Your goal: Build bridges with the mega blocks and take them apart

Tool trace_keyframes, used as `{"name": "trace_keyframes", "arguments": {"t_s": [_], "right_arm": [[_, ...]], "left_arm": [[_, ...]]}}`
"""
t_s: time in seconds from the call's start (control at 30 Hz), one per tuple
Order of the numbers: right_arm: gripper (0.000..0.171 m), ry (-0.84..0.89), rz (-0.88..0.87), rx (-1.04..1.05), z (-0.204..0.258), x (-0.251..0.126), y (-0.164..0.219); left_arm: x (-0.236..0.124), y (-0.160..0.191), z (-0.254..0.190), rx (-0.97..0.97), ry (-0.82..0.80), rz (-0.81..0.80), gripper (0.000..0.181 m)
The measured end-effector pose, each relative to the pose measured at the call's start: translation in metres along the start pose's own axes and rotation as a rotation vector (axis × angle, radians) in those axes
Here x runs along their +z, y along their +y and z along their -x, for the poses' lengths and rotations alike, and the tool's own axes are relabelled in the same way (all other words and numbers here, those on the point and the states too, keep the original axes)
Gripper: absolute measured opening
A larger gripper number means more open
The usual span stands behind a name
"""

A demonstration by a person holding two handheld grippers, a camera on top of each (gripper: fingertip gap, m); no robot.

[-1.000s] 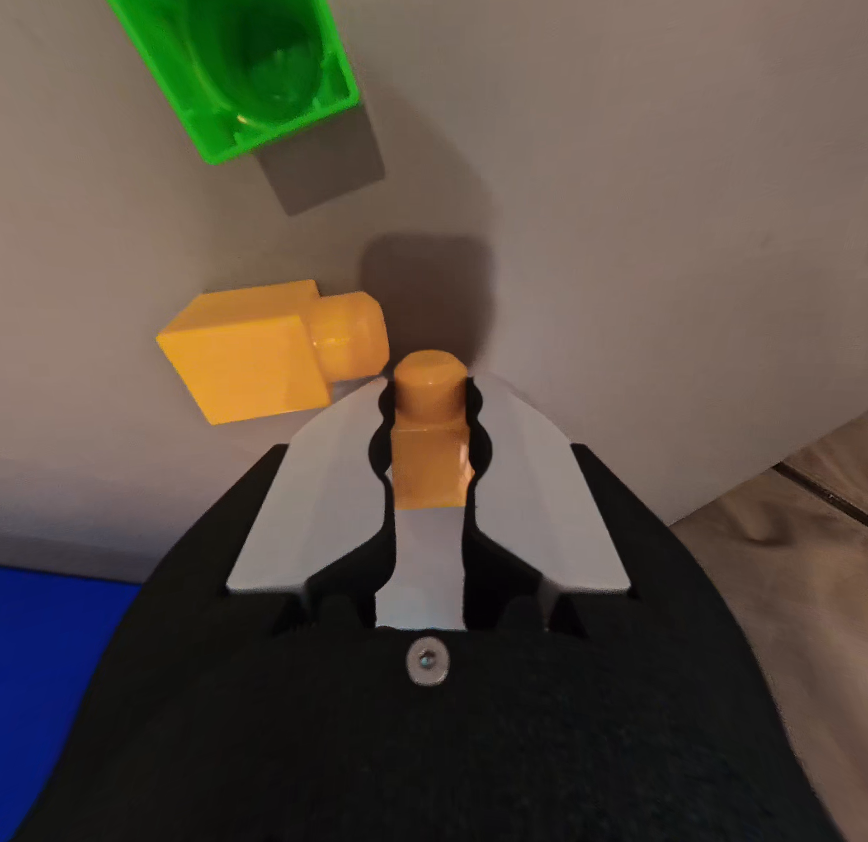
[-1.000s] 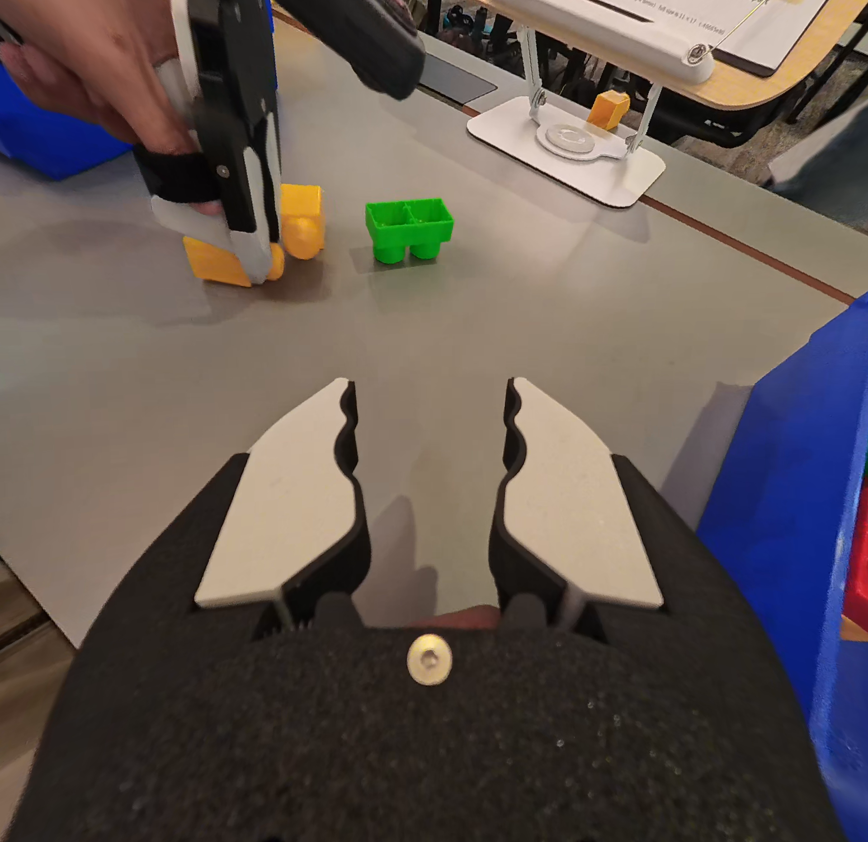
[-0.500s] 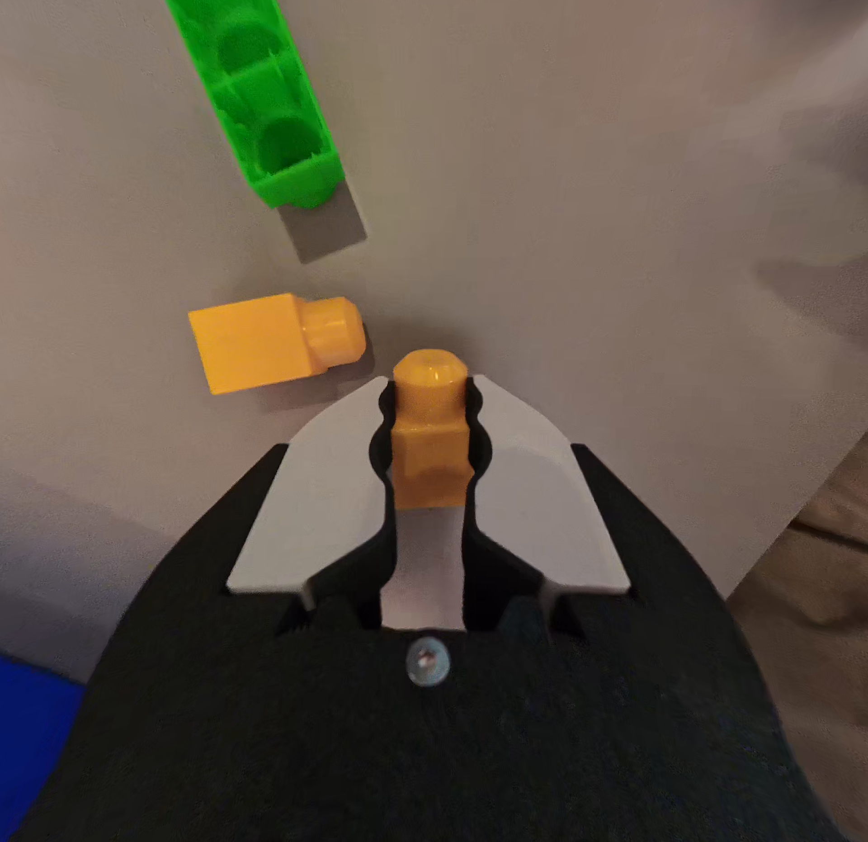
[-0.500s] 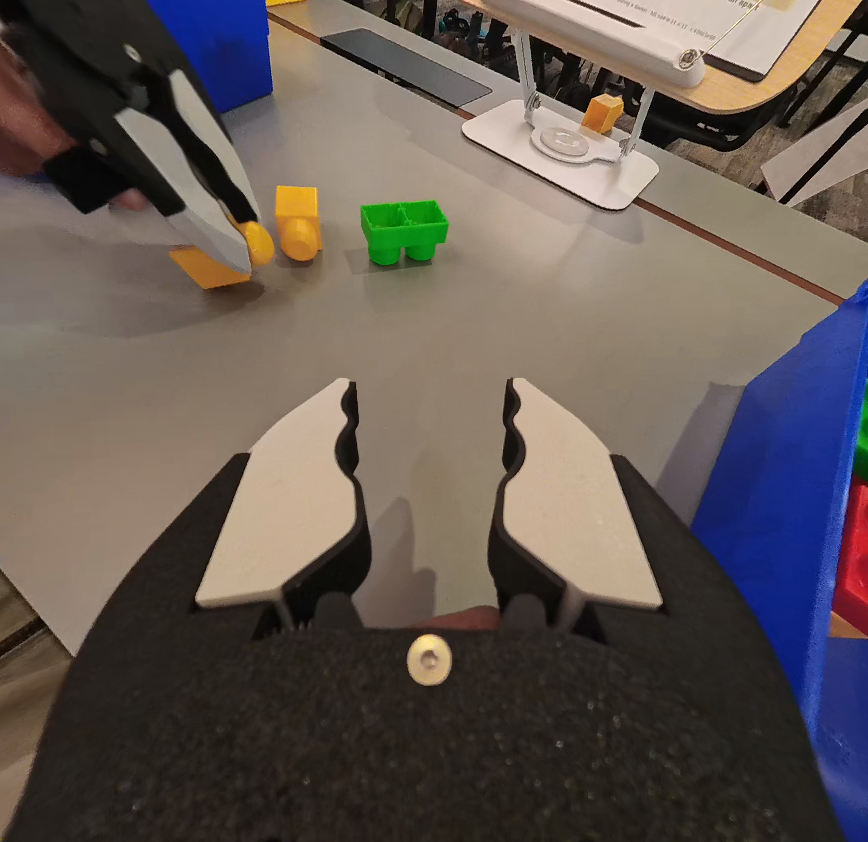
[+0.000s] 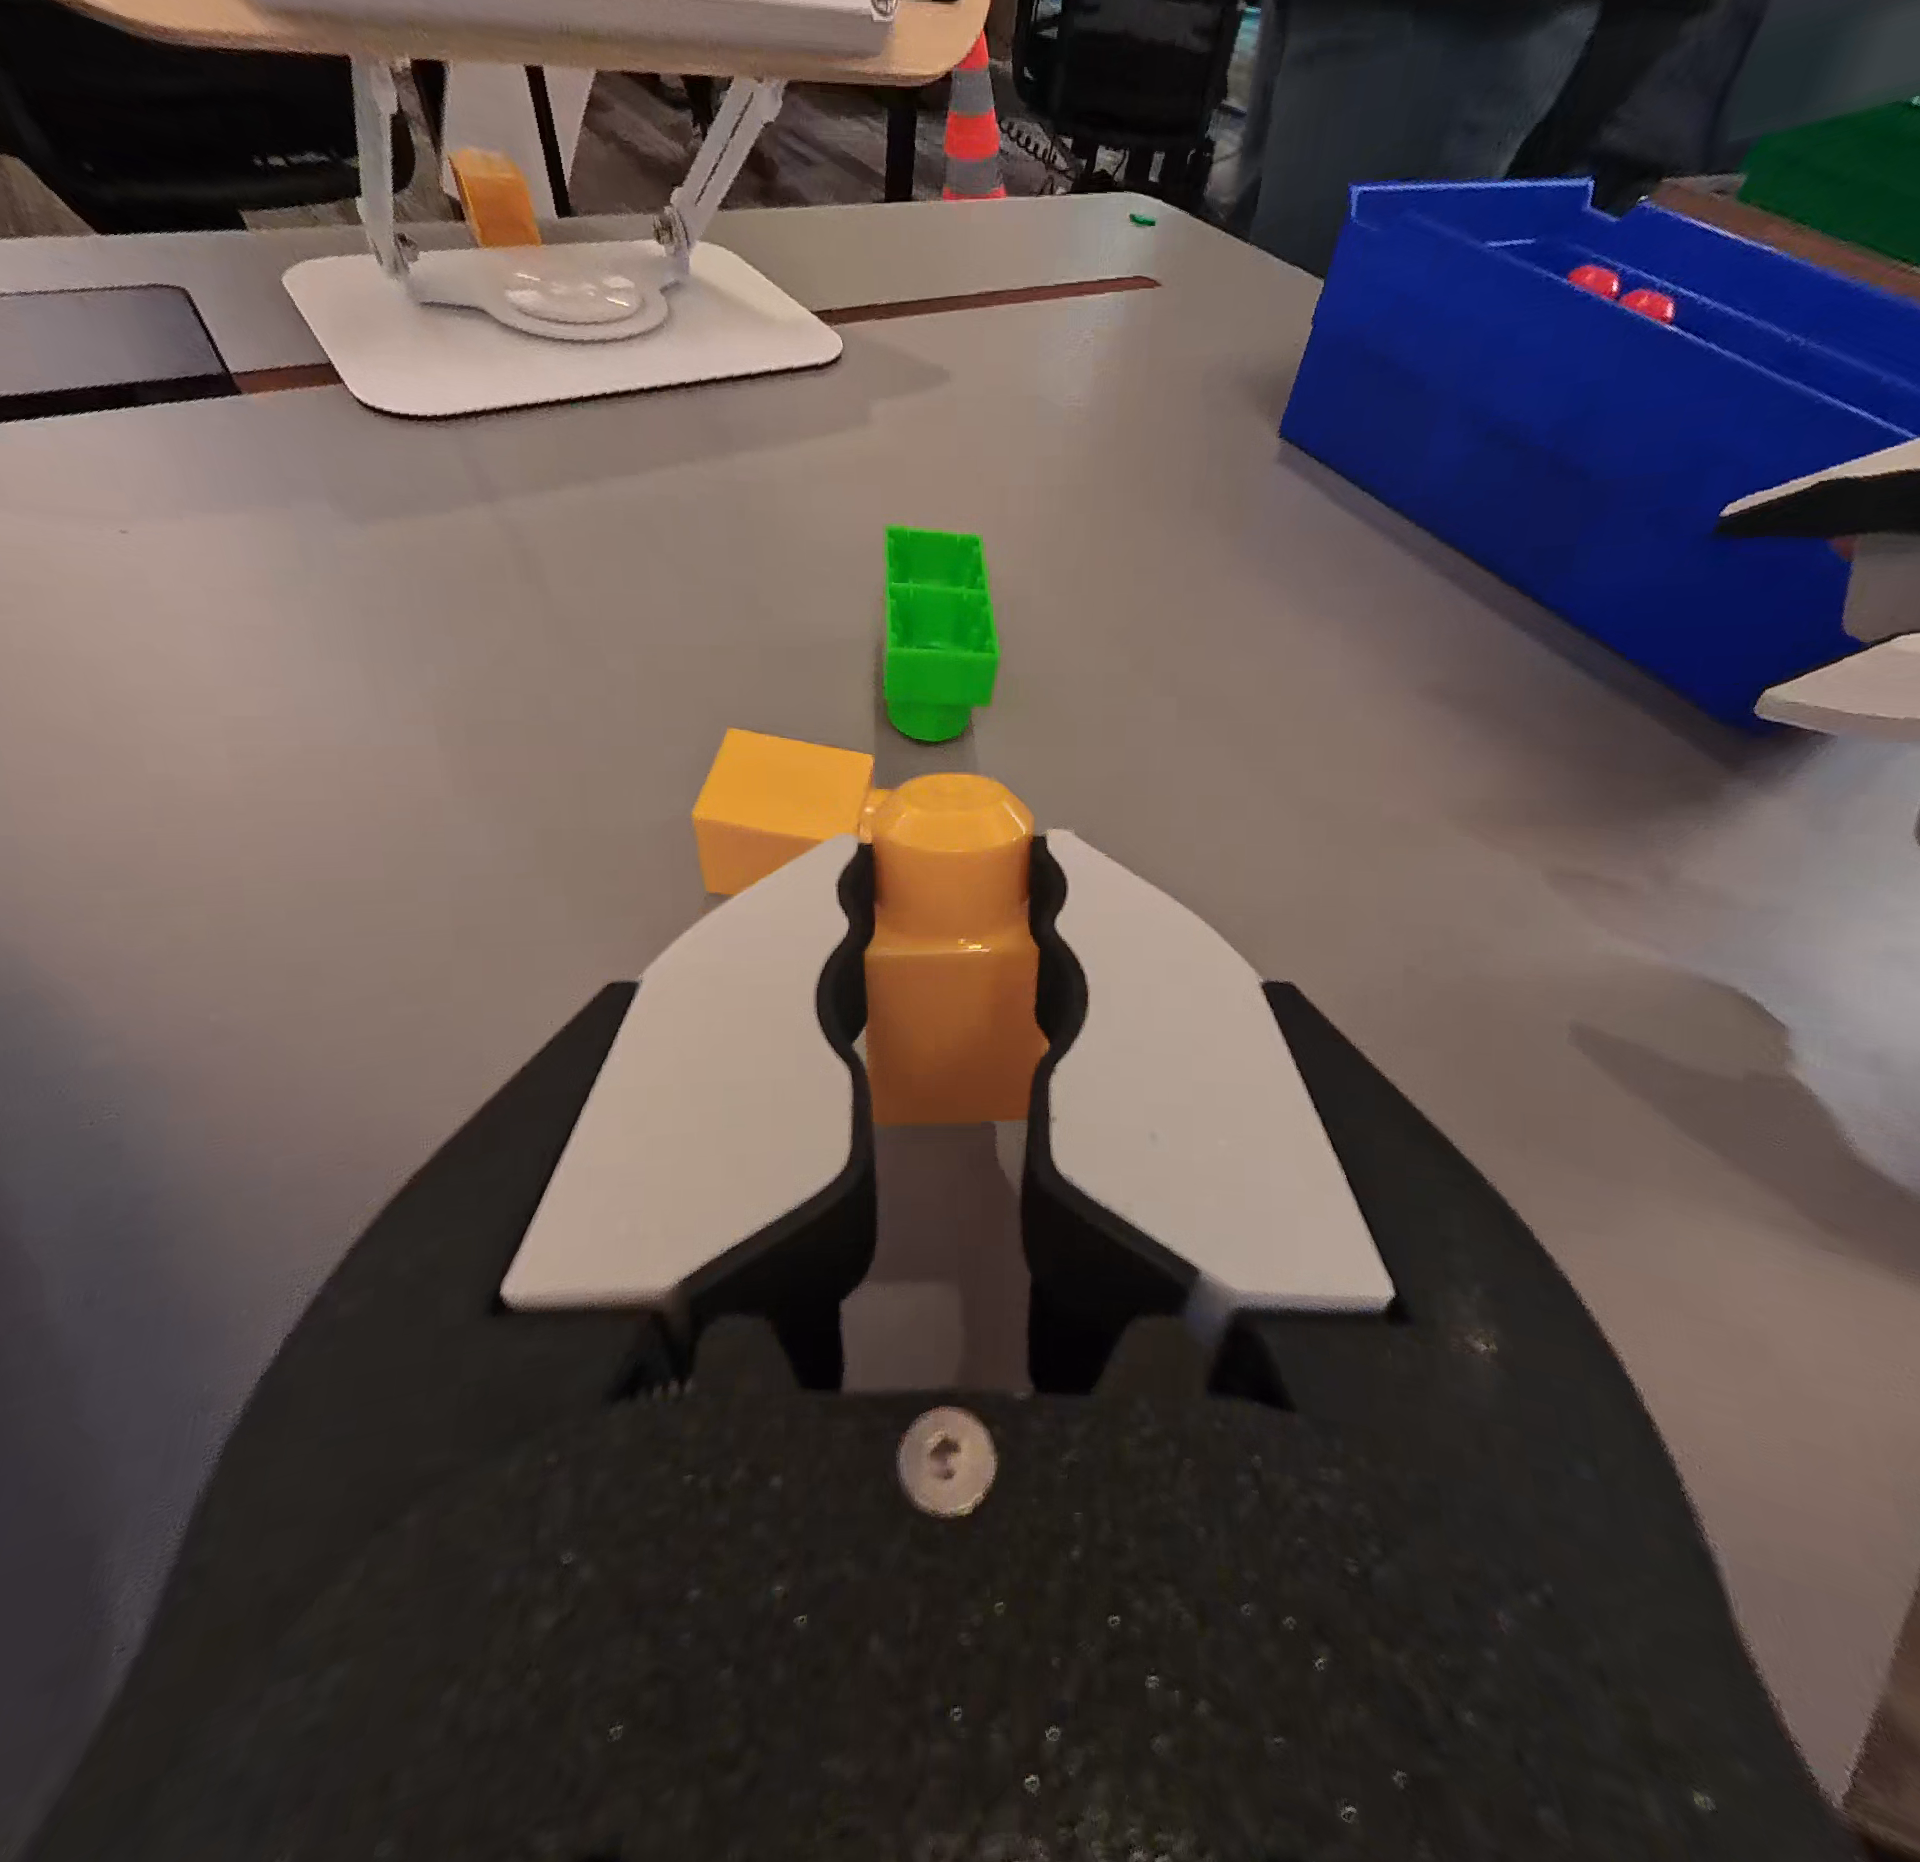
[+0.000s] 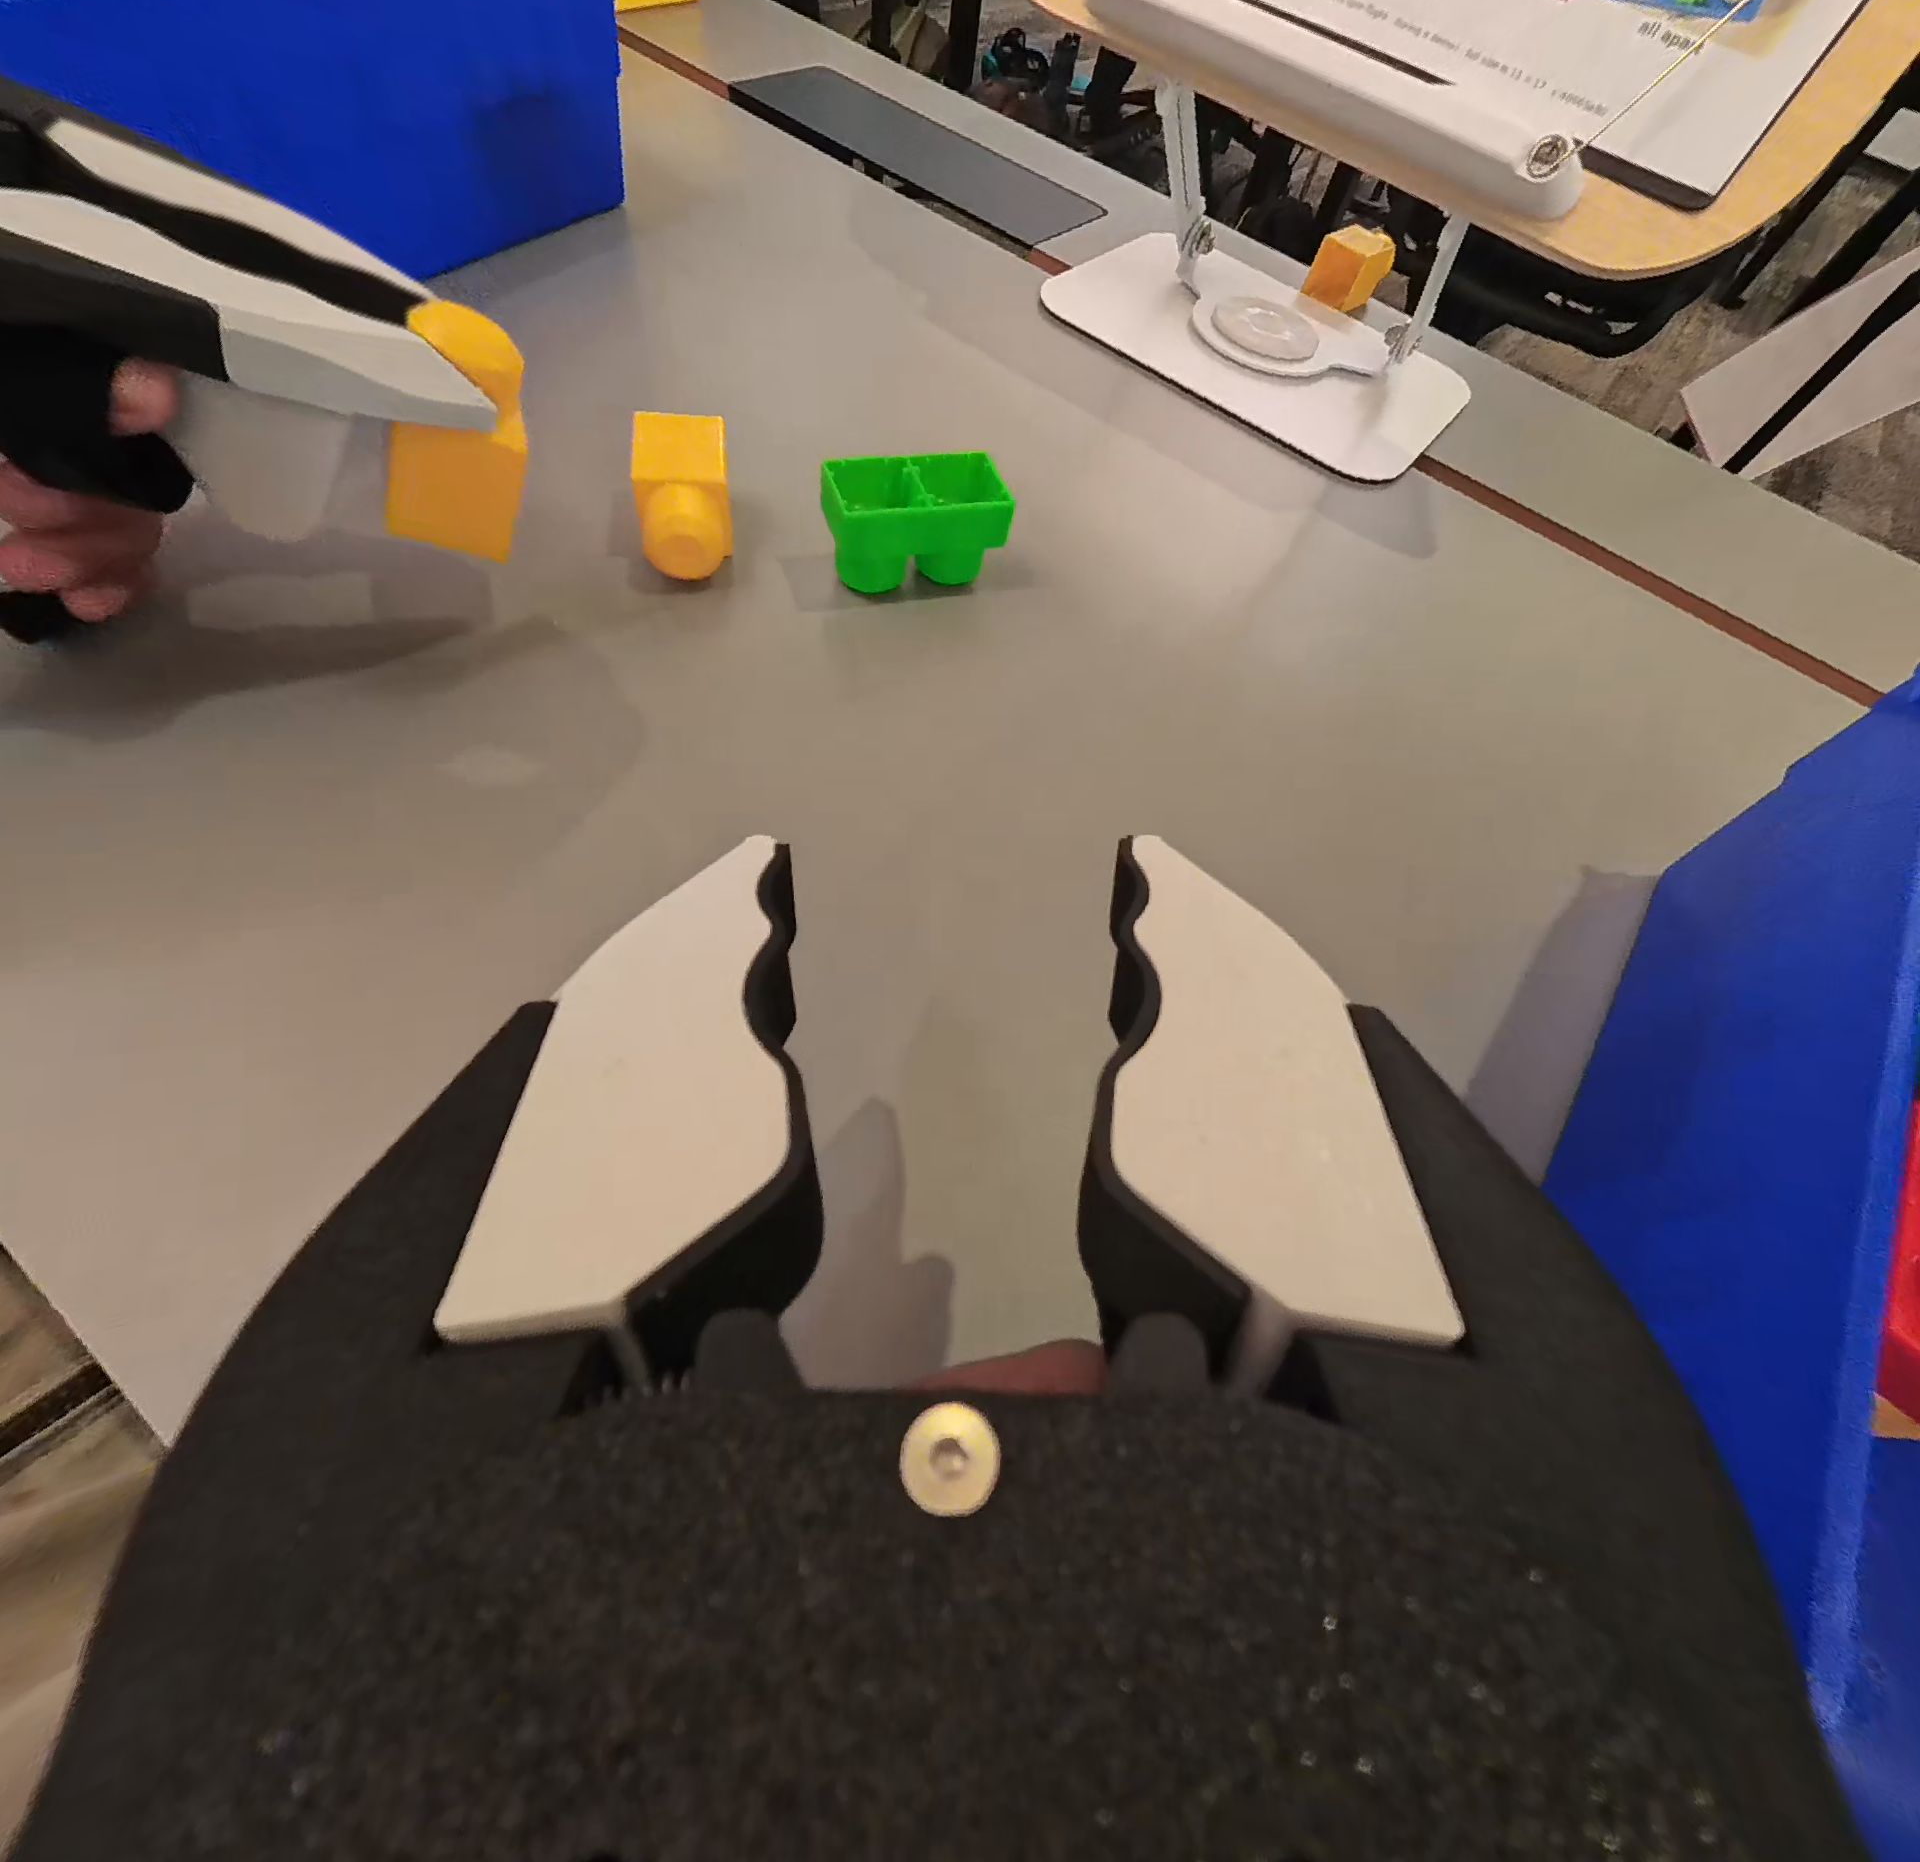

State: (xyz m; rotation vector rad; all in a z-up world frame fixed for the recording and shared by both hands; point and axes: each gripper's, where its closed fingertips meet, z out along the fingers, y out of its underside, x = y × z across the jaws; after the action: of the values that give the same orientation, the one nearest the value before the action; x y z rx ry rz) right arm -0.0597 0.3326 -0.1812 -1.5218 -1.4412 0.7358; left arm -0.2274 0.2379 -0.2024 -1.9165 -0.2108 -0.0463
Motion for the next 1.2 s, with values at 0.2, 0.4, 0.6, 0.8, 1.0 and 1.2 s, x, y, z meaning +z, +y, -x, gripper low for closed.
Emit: {"name": "trace_keyframes", "arguments": {"t_s": [0.2,0.4,0.6,0.8,1.0,1.2], "right_arm": [[0.058,0.002,0.000,-0.001,-0.001,-0.001,0.000],[0.058,0.012,0.001,-0.003,-0.004,-0.002,0.000],[0.058,0.011,0.004,0.001,-0.006,-0.001,0.002],[0.058,0.009,0.003,0.003,-0.006,-0.002,0.002],[0.058,0.010,0.001,0.001,-0.005,-0.002,0.001],[0.058,0.008,-0.001,-0.003,-0.004,-0.002,-0.001]], "left_arm": [[0.007,0.019,-0.001,-0.056,0.020,0.135,0.028],[0.012,0.027,-0.001,-0.045,0.017,0.196,0.028],[0.012,0.029,-0.009,0.036,0.029,0.202,0.028],[0.009,0.032,-0.016,0.069,0.048,0.206,0.033],[0.003,0.035,-0.020,0.106,0.047,0.214,0.044],[-0.007,0.040,-0.023,0.094,0.053,0.247,0.049]]}}
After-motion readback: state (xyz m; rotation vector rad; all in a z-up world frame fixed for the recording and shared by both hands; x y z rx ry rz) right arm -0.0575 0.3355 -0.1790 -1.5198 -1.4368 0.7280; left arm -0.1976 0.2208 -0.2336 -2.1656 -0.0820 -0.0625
